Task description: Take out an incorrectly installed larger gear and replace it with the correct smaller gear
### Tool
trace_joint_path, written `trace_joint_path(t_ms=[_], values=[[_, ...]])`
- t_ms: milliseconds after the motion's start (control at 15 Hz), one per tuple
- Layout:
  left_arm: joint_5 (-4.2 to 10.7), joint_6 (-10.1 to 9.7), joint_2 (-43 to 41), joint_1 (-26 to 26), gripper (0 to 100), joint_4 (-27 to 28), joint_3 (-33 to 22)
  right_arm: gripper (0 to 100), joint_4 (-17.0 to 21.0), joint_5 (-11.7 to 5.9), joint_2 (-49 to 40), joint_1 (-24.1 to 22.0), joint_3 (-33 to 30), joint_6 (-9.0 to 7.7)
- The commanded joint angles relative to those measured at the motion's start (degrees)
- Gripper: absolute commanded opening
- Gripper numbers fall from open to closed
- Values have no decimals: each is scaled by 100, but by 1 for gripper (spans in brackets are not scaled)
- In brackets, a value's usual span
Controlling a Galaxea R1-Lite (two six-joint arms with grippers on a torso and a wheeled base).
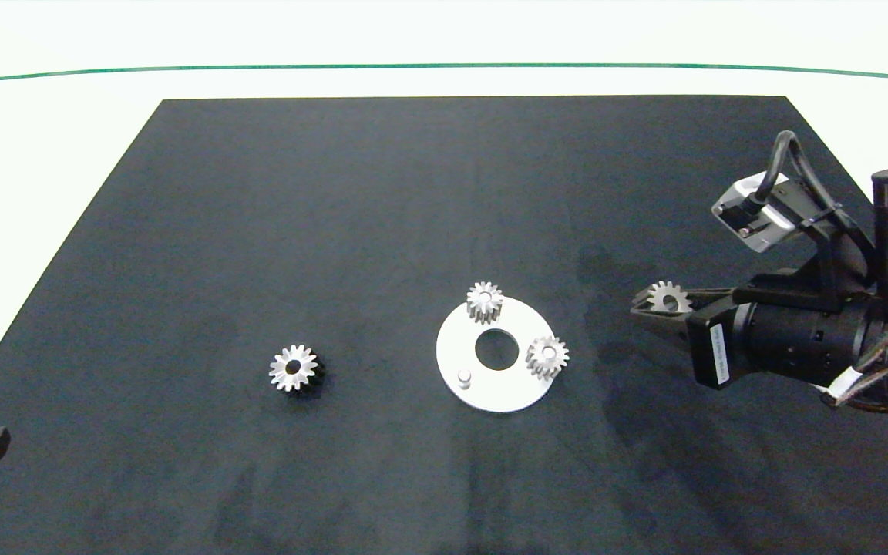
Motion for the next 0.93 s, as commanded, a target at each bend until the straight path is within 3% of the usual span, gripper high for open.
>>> trace_joint_path(t_ms=[67,400,667,933], values=[[3,11,-83,-4,100,4,19,22,27,-5,321,512,-219,10],[3,11,-171,-39,100,13,63,22,62,-13,726,1092,-359,2],[-6,11,-189,-39,100,4,81,22,299,-40,1130,1294,-746,-16],[-24,11,-241,-48,100,4,63,22,765,-75,1446,1453,-1256,-25]])
